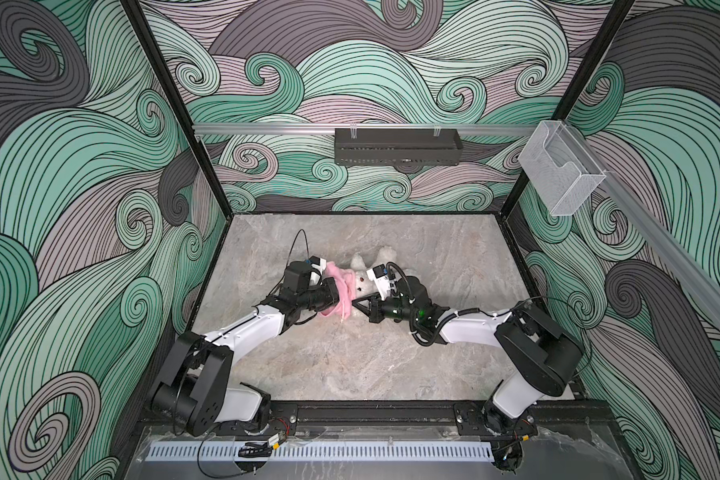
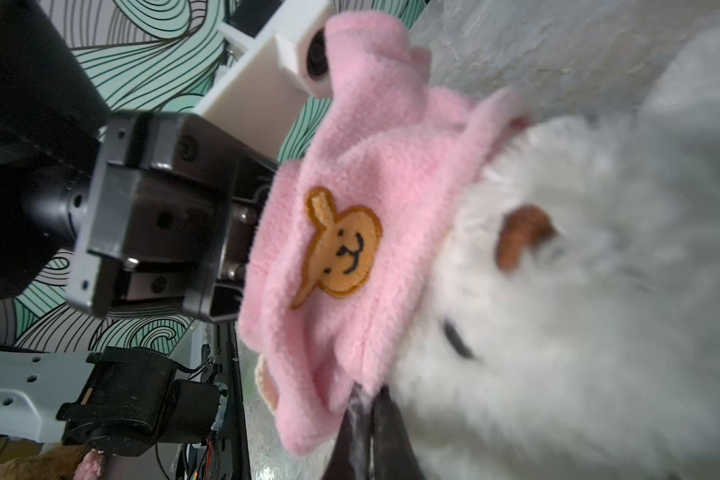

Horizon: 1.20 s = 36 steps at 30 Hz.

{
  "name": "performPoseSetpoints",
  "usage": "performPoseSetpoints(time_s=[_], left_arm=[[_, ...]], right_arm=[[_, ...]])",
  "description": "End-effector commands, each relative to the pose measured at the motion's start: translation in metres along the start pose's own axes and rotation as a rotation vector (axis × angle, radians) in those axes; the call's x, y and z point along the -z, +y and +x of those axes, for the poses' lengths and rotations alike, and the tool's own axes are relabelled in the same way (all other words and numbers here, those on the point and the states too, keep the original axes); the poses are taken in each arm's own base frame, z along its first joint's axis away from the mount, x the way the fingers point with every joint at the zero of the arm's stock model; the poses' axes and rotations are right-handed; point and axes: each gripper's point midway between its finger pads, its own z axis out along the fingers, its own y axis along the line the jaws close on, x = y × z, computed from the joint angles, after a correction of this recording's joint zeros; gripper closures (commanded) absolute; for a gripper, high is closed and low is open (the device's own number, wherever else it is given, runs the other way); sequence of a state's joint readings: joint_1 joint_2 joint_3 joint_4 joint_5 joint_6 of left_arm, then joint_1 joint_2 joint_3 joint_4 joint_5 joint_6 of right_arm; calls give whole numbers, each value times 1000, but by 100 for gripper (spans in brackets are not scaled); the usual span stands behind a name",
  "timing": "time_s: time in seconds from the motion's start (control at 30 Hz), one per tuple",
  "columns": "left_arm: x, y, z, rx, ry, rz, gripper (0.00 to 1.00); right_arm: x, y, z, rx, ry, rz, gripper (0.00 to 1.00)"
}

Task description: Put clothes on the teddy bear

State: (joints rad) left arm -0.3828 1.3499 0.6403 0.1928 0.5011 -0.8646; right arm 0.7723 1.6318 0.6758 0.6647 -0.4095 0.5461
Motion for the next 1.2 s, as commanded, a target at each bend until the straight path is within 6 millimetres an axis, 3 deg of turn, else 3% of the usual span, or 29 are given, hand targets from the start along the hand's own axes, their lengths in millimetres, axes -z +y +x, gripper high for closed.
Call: performPoseSetpoints(time_s=[0.0,0.13,0.43,0.63,0.73,0.87,1.0,1.07,1.17], left_arm=[[17,-27,-24,36,-92,18,100],[25,-22,-27,123,-124,12,100],[26,-39,-25,320,16,212,100],[25,-44,-35,374,21,282,100],[28,-39,-34,364,25,257,100],[40,-31,-26,284,44,200,100],[34,-20,-9,225,99,191,100],[29,-17,-4,166,107,196,100],[26,-24,2,-58,118,136,100]], right_arm=[[23,-35,4,-33,-25,225,100],[48,-70,22,-40,11,443,100],[77,-125,51,-46,65,712,100],[64,-129,69,9,109,697,100],[75,-139,64,67,97,732,100],[102,-167,50,-16,72,841,100],[98,-178,41,-47,56,880,100],[91,-176,30,-65,7,826,100],[61,-142,18,-21,-22,572,100]])
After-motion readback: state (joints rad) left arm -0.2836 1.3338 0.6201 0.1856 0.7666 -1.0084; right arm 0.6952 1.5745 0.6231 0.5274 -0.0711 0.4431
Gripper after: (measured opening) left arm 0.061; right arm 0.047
